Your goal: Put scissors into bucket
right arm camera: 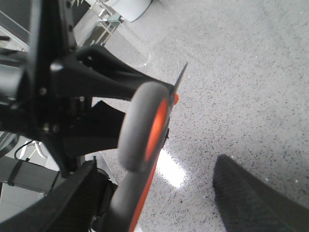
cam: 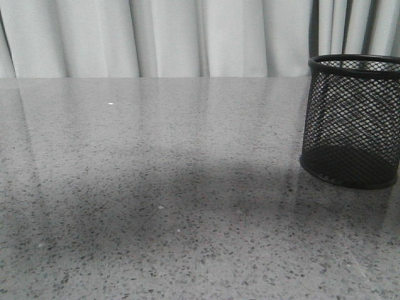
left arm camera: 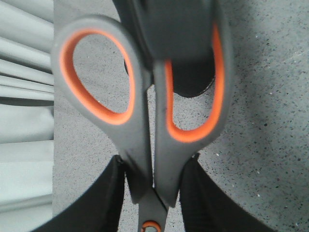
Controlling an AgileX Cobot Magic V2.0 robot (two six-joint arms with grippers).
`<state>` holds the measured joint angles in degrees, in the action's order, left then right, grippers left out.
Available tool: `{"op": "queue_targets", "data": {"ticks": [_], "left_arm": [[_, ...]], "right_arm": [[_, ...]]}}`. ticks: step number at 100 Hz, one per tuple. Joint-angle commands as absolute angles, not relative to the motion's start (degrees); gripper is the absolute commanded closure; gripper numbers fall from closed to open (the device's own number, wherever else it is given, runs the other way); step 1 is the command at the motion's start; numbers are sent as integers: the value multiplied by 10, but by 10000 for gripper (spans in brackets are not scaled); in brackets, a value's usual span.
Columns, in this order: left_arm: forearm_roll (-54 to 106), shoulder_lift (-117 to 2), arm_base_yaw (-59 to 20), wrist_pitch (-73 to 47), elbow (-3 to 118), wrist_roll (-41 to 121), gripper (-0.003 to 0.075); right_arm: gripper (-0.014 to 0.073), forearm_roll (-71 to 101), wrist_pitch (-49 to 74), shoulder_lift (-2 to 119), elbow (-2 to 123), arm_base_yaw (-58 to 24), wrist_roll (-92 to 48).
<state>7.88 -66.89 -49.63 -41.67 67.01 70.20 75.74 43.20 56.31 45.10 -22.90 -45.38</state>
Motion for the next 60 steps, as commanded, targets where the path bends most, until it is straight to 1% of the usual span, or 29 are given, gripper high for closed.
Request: {"op": "queue_targets", "data": {"ticks": [1, 7, 10, 12, 14, 17, 18, 19, 20, 21, 22, 24, 27, 32, 39, 44, 50, 54, 60], "left_arm": [[91, -657, -501, -374, 687, 695, 659], [91, -657, -501, -374, 687, 695, 659], [91, -657, -501, -374, 687, 695, 659], [91, -657, -501, -374, 687, 695, 659], [91, -657, -501, -374, 687, 695, 659], [91, -657, -501, -374, 687, 695, 658], [91, -657, -501, -374, 687, 692, 657], [91, -656, -501, -374, 687, 691, 656], [91, -656, -501, -374, 687, 690, 655], [92, -654, -501, -374, 687, 687, 653], [92, -654, -501, -373, 687, 685, 652], [92, -653, -501, -373, 687, 679, 643], [92, -651, -501, -373, 687, 675, 632], [95, -644, -501, -373, 687, 671, 589], [98, -631, -501, -361, 687, 662, 495], [111, -617, -501, -343, 687, 661, 413], [132, -591, -501, -312, 687, 661, 351], [151, -575, -501, -298, 687, 661, 345], [181, -547, -501, -280, 687, 661, 357]], "right_arm": [[140, 792, 362, 574, 472, -273, -462], [160, 794, 321, 583, 472, -295, -462], [197, 794, 308, 588, 472, -305, -462], [242, 796, 300, 590, 472, -309, -462], [321, 797, 294, 591, 473, -310, -462], [393, 798, 290, 594, 473, -311, -462], [445, 798, 289, 593, 473, -311, -462], [473, 799, 288, 593, 473, -311, -462], [528, 800, 287, 593, 473, -311, -462], [556, 800, 286, 593, 473, -311, -462], [611, 800, 284, 593, 473, -311, -462], [672, 800, 280, 593, 473, -311, -462], [660, 801, 277, 593, 474, -311, -462], [660, 799, 273, 593, 477, -311, -462], [660, 789, 269, 593, 488, -311, -462], [659, 773, 266, 593, 500, -311, -462], [659, 746, 267, 593, 521, -303, -462], [659, 733, 271, 593, 533, -296, -460], [658, 705, 285, 593, 551, -279, -447]]}}
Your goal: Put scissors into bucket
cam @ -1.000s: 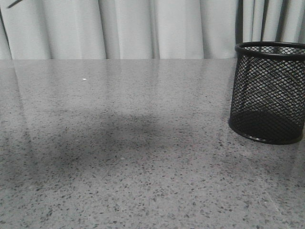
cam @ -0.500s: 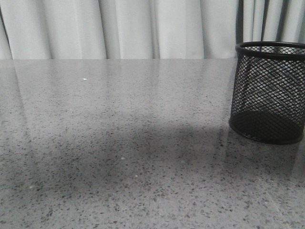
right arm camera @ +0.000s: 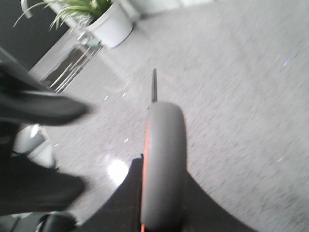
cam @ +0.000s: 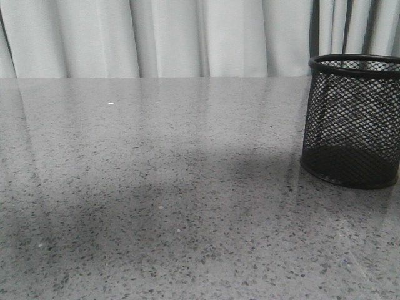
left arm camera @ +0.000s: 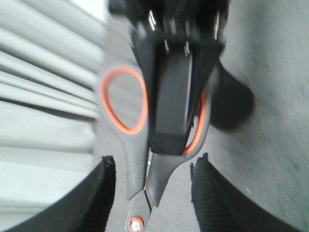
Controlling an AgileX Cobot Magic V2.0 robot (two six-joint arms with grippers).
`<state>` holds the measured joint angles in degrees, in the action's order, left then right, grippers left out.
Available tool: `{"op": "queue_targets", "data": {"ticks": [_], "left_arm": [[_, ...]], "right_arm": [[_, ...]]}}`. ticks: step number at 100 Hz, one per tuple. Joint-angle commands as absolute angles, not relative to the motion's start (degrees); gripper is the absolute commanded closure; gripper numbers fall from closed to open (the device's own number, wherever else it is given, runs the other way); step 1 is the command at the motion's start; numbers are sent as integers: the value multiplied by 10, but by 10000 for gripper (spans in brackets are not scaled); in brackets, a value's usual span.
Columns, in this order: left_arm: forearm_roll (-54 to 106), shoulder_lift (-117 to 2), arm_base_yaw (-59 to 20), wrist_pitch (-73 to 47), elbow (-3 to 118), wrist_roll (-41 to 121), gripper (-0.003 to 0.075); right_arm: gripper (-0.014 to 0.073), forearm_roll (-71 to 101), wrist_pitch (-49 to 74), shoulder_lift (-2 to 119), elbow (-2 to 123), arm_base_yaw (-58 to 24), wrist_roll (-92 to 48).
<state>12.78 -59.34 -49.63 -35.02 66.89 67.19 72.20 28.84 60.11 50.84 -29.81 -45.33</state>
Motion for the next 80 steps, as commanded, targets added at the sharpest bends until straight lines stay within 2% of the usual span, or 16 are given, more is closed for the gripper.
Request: {"op": "queue_targets", "data": {"ticks": [1, 7, 14, 24, 26, 43, 50, 63, 80], "left_arm": [[184, -540, -501, -278, 687, 661, 363], [209, -512, -501, -269, 687, 661, 402], [219, -475, -501, -270, 687, 661, 499], [219, -426, -501, -273, 687, 641, 718], [217, -421, -501, -273, 687, 636, 743], [216, -388, -501, -273, 687, 600, 740], [215, -388, -501, -273, 685, 600, 740], [211, -390, -501, -271, 676, 600, 740], [211, -390, -501, -284, 670, 600, 740]], "right_arm": [[657, 700, 291, 593, 556, -274, -442], [654, 650, 324, 593, 578, -248, -414], [654, 565, 392, 593, 616, -207, -356], [654, 412, 518, 593, 692, -153, -236], [654, 380, 545, 593, 710, -145, -213], [654, 187, 751, 601, 854, -131, -91], [654, 165, 748, 598, 874, -133, -62], [654, 172, 749, 569, 855, -133, -42], [654, 158, 749, 504, 750, -133, -31]]}}
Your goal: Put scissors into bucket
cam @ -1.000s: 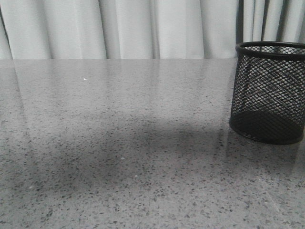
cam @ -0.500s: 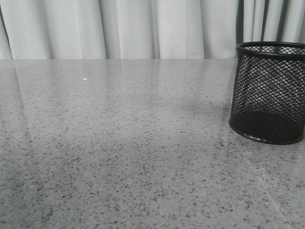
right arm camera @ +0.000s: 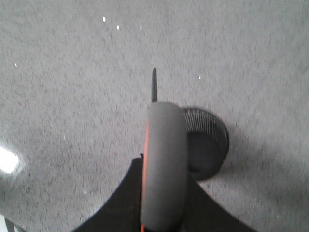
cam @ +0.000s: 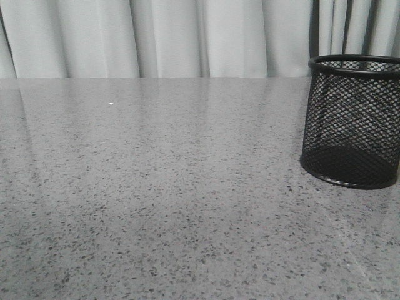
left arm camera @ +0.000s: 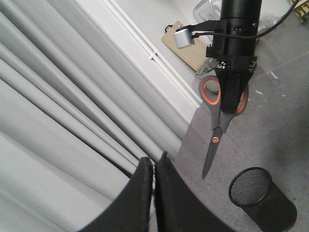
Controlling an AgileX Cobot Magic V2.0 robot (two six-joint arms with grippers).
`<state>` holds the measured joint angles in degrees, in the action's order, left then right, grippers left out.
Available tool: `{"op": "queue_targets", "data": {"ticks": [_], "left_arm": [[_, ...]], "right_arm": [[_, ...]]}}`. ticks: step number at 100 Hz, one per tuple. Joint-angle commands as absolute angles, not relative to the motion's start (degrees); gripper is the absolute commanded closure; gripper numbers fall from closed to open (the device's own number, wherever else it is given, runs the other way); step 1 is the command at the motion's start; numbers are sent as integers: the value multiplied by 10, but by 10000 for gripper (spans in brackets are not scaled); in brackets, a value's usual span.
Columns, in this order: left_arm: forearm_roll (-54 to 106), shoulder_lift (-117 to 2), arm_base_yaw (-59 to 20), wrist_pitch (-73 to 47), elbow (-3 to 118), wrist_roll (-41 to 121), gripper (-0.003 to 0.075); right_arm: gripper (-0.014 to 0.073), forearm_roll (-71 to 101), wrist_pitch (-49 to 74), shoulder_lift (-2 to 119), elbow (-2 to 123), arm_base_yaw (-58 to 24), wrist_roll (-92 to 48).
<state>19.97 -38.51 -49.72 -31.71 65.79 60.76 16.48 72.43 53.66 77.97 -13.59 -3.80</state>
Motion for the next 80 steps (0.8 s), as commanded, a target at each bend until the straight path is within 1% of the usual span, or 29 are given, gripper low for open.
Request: {"op": "queue_targets", "data": {"ticks": [1, 12, 23, 42, 61, 65, 70, 77, 80], "left_arm": [[211, -390, -501, -285, 670, 600, 740], [211, -390, -501, -289, 670, 600, 740], [211, -390, -501, -289, 670, 600, 740], [211, -390, -501, -289, 670, 600, 740], [215, -390, -501, -292, 670, 596, 740], [215, -390, -501, -292, 670, 582, 740], [215, -390, -501, -292, 670, 551, 740], [211, -390, -501, -294, 670, 520, 740], [207, -390, -501, -297, 670, 512, 740]], "right_arm": [[654, 156, 749, 499, 741, -133, -30], [654, 133, 749, 482, 696, -133, -21], [654, 133, 749, 498, 690, -133, -21], [654, 132, 747, 587, 692, -133, -21], [647, 132, 747, 683, 735, -133, -21], [619, 132, 747, 696, 745, -133, -21], [560, 131, 747, 706, 760, -133, -21], [430, 122, 747, 713, 780, -133, -21], [353, 118, 747, 717, 791, -133, -21]]}}
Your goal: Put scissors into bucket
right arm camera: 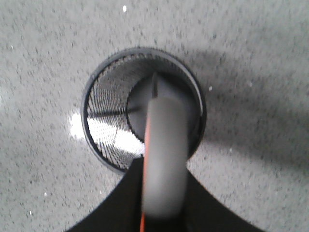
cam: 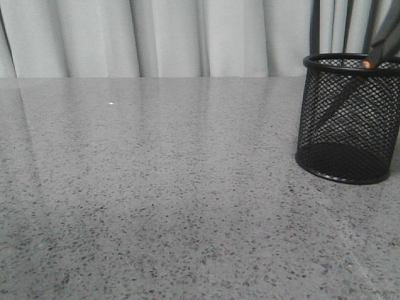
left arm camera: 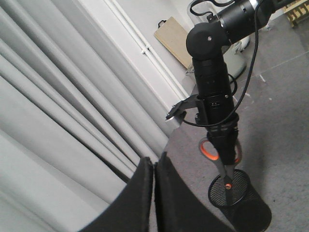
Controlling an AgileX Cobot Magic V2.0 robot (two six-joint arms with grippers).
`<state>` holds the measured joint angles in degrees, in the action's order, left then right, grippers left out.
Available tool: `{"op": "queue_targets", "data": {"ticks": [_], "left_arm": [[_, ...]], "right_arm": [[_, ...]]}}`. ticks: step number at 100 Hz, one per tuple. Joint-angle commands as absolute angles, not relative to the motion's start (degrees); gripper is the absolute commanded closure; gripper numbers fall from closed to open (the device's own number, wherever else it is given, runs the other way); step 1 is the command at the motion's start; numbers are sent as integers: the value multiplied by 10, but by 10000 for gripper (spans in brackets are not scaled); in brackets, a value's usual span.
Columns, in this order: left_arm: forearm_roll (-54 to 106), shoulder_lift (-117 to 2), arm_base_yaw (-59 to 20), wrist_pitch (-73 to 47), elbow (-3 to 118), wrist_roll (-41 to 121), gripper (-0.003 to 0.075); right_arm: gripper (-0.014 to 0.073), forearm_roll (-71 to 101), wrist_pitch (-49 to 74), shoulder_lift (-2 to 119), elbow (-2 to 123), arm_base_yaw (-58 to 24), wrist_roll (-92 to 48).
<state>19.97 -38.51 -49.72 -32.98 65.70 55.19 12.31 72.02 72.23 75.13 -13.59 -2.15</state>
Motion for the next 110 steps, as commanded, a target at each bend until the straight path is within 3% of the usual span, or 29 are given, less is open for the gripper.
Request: {"op": "queue_targets", "data": {"ticks": [1, 12, 20, 27, 32, 46, 63, 86, 110], "left_arm": [[204, -390, -501, -297, 670, 511, 740], [170, -390, -501, -306, 668, 468, 740], [99, -386, -501, -298, 658, 383, 740], [-10, -373, -494, -293, 636, 249, 740], [-99, -357, -486, -291, 609, 110, 740], [-319, -278, -461, -253, 478, -181, 740], [-484, -157, -437, -197, 299, -359, 740], [-494, -62, -429, -197, 164, -369, 740], [-494, -50, -429, -191, 153, -369, 740]], "right_arm": [[337, 115, 747, 717, 793, -133, -21], [150, 89, 747, 717, 834, -133, -21], [134, 78, 747, 711, 870, -133, -21], [184, 78, 747, 693, 898, -133, -21], [274, 78, 747, 669, 906, -133, -21], [671, 68, 713, 562, 864, -133, -42], [643, 13, 558, 360, 676, -133, -44], [643, -38, 374, 77, 391, -133, -44], [643, -41, 359, 18, 332, -133, -44]]}}
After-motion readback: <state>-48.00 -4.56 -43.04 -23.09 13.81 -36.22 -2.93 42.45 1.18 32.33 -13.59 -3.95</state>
